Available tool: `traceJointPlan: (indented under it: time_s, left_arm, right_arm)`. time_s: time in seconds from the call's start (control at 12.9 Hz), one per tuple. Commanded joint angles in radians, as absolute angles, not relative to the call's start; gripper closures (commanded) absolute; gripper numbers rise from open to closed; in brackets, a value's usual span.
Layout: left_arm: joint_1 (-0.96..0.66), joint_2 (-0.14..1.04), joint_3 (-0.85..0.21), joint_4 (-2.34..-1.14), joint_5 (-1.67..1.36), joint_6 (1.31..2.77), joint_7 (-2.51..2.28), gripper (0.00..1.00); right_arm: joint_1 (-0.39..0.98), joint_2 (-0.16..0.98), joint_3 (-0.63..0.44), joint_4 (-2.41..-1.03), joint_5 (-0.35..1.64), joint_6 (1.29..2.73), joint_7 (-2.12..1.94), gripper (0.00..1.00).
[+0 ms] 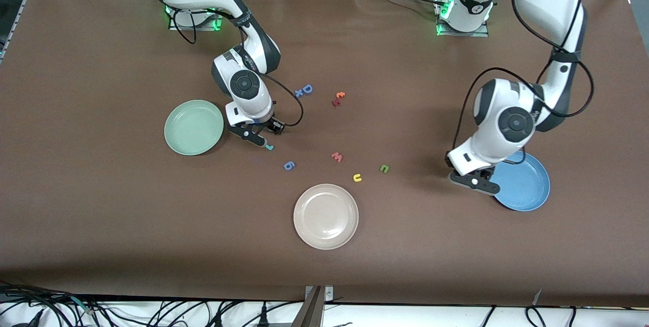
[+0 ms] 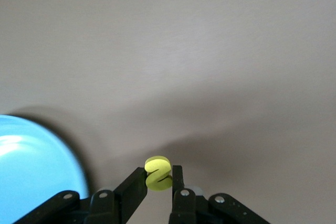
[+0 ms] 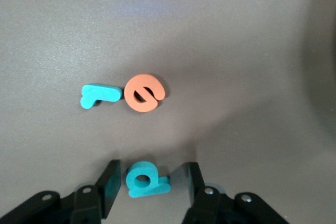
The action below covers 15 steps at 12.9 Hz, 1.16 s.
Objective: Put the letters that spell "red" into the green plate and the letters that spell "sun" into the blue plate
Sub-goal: 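Carry the yellow 2 to the blue plate while the right gripper lifts the p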
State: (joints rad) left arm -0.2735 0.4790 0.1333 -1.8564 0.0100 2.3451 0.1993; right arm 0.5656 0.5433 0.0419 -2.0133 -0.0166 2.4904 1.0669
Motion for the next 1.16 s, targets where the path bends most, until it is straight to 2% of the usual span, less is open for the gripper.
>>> traceJointPlan:
  time_s: [0.0,0.31,0.7,0.93,1.01,1.08]
  left_arm:
    - [-0.226,0.440,0.144,-1.890,0.034,2.335,0.337,0.98]
    - [-0.137,0.462,0.146,-1.888,0.032,2.345,0.512,0.98]
    - [-0.074,0.514,0.146,-1.885,0.031,2.420,0.629,0.97]
    - [-0.074,0.541,0.146,-1.885,0.032,2.460,0.629,0.92]
    - [-0.072,0.546,0.146,-1.885,0.032,2.468,0.629,0.87]
    - [-0.074,0.549,0.146,-1.884,0.032,2.476,0.627,0.70]
  right_arm:
    - [0.569,0.541,0.058,-2.036,-0.003,2.503,1.077,0.41]
    - [0.571,0.546,0.060,-2.036,-0.003,2.513,1.077,0.44]
    - [0.569,0.549,0.058,-2.036,-0.005,2.510,1.071,0.82]
    - [0.571,0.505,0.057,-2.025,-0.005,2.470,1.055,0.84]
    - [0.569,0.476,0.051,-2.020,-0.005,2.424,1.039,0.84]
    - [0.565,0.448,0.040,-2.011,-0.005,2.366,0.991,0.84]
